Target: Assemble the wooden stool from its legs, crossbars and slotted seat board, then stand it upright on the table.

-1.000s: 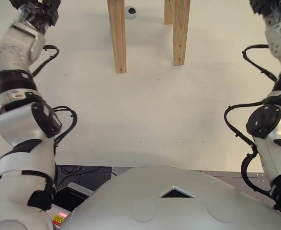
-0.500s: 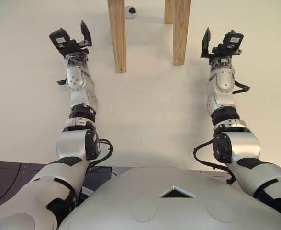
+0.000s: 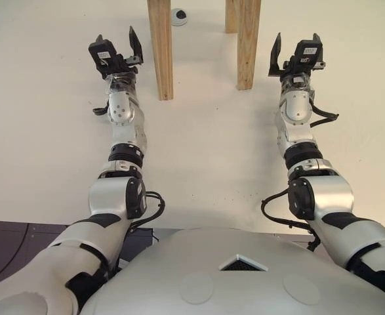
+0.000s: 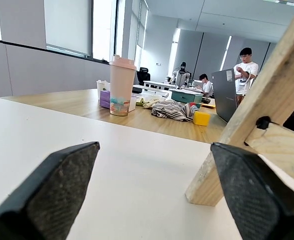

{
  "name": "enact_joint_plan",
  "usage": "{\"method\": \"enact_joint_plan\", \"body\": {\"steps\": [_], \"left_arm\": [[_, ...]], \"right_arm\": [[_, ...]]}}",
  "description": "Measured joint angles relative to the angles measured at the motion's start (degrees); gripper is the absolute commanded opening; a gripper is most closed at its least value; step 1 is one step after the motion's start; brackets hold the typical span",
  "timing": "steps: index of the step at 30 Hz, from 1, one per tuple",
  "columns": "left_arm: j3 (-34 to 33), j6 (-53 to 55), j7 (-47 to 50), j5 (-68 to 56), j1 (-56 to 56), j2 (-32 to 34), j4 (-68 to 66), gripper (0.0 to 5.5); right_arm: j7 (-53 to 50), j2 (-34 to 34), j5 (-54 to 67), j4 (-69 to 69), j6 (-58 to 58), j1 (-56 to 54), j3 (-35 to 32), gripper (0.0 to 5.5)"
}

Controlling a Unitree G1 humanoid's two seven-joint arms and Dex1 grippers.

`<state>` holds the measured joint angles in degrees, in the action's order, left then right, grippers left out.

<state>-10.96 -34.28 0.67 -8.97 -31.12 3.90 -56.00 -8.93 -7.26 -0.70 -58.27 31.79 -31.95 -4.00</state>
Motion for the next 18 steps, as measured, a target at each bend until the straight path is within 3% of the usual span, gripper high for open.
{"method": "enact_joint_plan", "body": {"steps": [18], "left_arm": [[1.14, -3.46, 8.06, 5.59, 5.81, -4.49, 3.88, 4.09]], "right_arm": [[0.2, -2.76, -4.42, 2.28, -0.02, -1.42, 0.31, 4.35]]}}
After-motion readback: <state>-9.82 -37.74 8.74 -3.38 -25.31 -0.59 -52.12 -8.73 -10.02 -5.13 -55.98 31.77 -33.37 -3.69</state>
